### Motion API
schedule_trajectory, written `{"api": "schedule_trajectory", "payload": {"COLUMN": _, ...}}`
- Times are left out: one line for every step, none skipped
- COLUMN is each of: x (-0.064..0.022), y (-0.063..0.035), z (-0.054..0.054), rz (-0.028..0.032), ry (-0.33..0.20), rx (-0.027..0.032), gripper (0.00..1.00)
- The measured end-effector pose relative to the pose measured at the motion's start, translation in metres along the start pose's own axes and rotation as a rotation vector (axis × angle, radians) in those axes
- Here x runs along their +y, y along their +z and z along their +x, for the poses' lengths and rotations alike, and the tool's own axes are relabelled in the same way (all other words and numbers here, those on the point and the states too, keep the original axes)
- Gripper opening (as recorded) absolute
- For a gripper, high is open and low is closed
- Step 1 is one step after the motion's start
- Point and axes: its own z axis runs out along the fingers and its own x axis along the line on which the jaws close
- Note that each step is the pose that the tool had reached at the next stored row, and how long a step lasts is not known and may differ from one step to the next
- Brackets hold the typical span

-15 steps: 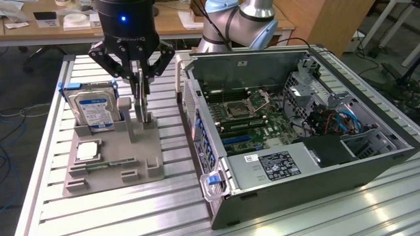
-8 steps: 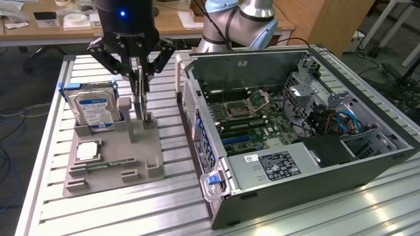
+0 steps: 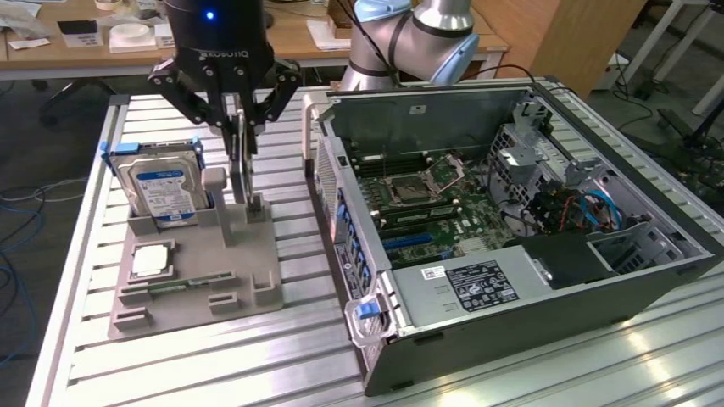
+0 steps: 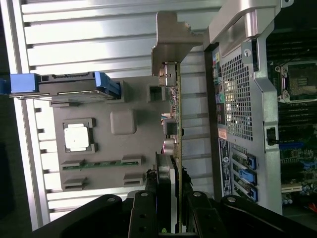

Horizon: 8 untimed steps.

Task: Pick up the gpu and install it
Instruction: 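Pick up the gpu and move the gpu toward the slot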

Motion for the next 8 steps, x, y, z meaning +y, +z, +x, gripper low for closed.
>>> {"api": "schedule_trajectory", "payload": {"x": 0.0, "y": -0.0005, "z": 0.0, "rz": 0.0, "ry": 0.0, "rx": 0.0, "gripper": 0.28}}
{"api": "schedule_trajectory", "payload": {"x": 0.0, "y": -0.001, "z": 0.0, "rz": 0.0, "ry": 0.0, "rx": 0.0, "gripper": 0.28}}
{"api": "schedule_trajectory", "payload": {"x": 0.0, "y": -0.0016, "z": 0.0, "rz": 0.0, "ry": 0.0, "rx": 0.0, "gripper": 0.28}}
{"api": "schedule_trajectory", "payload": {"x": 0.0, "y": -0.002, "z": -0.0001, "rz": 0.0, "ry": 0.0, "rx": 0.0, "gripper": 0.28}}
{"api": "schedule_trajectory", "payload": {"x": 0.0, "y": -0.0025, "z": 0.0, "rz": 0.0, "ry": 0.0, "rx": 0.0, "gripper": 0.28}}
{"api": "schedule_trajectory", "payload": {"x": 0.0001, "y": -0.0029, "z": -0.0001, "rz": 0.0, "ry": 0.0, "rx": 0.0, "gripper": 0.28}}
{"api": "schedule_trajectory", "payload": {"x": 0.0001, "y": -0.0034, "z": -0.0001, "rz": 0.0001, "ry": 0.0, "rx": 0.0, "gripper": 0.28}}
{"api": "schedule_trajectory", "payload": {"x": 0.0001, "y": -0.0037, "z": -0.0001, "rz": 0.0, "ry": 0.0, "rx": 0.0, "gripper": 0.28}}
